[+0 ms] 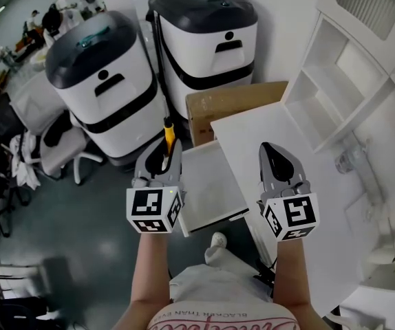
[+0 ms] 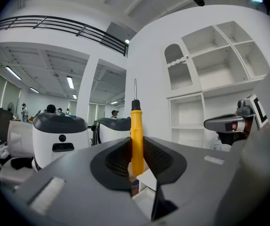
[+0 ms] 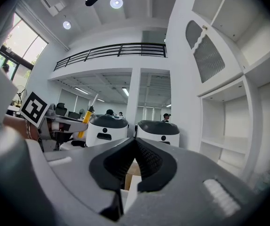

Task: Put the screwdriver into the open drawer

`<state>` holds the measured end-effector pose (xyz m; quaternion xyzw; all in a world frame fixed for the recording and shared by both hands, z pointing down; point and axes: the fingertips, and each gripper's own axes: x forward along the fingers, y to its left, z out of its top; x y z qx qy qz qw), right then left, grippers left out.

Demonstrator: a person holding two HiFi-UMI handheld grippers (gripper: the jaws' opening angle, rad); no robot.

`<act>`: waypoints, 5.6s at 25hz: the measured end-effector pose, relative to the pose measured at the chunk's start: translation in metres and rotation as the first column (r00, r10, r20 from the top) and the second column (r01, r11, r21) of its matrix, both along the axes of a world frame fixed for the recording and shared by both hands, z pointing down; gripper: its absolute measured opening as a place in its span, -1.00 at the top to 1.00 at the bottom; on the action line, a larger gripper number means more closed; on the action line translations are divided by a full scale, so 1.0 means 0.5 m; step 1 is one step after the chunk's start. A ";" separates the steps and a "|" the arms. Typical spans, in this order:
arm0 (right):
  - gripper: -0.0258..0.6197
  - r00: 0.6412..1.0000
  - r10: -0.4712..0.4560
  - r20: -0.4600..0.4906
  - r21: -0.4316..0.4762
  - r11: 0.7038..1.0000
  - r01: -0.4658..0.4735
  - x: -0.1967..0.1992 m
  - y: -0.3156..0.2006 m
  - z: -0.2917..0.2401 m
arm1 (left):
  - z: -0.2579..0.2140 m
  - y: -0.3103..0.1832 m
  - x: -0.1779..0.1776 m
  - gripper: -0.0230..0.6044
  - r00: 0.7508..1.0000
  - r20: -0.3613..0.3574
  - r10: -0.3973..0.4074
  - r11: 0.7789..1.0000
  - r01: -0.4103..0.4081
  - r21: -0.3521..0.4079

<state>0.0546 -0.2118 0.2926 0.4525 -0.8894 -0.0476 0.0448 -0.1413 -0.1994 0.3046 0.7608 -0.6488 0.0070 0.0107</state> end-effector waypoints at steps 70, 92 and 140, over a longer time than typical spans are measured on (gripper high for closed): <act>0.92 0.980 0.151 -0.131 -0.283 0.941 -0.183 0.031 -0.095 0.227 | 0.737 -0.047 0.107 0.62 0.939 -0.316 -0.138 0.399 -0.239 -0.885; 0.92 0.976 0.174 -0.133 -0.375 0.902 -0.212 0.042 -0.045 0.306 | 0.920 0.035 0.136 0.62 0.941 -0.258 -0.220 0.122 -0.236 -0.964; 0.92 0.983 0.159 -0.096 -0.335 0.924 -0.183 0.038 -0.046 0.246 | 0.842 -0.010 0.149 0.29 0.910 -0.333 -0.247 0.156 -0.302 -0.941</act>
